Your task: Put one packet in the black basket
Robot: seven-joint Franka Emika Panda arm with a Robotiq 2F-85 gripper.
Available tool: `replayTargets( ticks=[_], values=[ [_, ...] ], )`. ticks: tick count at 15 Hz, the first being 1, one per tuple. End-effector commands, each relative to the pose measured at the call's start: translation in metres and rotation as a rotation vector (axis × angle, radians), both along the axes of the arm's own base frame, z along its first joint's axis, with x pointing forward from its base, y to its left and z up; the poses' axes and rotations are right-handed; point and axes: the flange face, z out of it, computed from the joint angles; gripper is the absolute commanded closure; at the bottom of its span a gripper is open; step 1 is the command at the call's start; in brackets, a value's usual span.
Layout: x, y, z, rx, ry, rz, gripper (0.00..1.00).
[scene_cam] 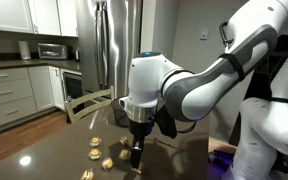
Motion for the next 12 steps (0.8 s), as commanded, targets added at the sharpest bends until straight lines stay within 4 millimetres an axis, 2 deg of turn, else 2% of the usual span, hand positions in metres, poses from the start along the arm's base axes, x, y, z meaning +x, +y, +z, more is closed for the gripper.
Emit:
replayTargets(
  ticks=[1, 4, 10, 11, 12],
  values=[
    [0.003, 0.005, -0.002, -0.01, 0.006, -0.002, 0.08],
    [0.0, 0.01, -0.005, -0.005, 0.02, 0.011, 0.0],
    [-0.006, 0.02, -0.014, -0.007, 0.044, 0.042, 0.01],
    [-0.006, 0.02, -0.014, -0.008, 0.045, 0.044, 0.25],
    [-0.006, 0.02, -0.015, -0.009, 0.045, 0.045, 0.26]
  ],
)
